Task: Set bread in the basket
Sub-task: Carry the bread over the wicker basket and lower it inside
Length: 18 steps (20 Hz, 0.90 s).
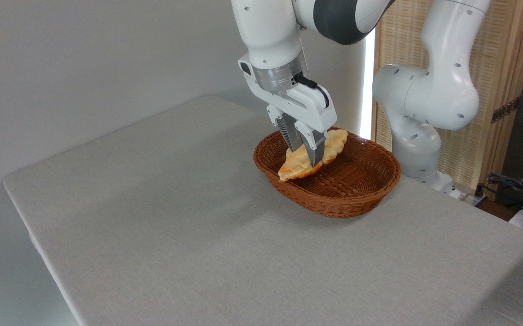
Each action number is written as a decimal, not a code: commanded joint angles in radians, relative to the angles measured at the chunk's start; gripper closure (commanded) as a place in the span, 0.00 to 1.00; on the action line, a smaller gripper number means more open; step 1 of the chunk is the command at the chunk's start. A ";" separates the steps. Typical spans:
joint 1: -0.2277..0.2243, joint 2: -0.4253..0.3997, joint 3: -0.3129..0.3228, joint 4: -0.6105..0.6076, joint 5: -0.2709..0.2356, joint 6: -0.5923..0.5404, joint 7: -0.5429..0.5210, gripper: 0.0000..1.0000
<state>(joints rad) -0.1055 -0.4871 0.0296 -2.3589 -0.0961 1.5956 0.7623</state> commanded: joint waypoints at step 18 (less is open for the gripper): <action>0.000 0.041 0.018 -0.013 -0.004 0.018 0.043 0.00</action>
<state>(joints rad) -0.1055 -0.4554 0.0358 -2.3747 -0.0961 1.5989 0.7803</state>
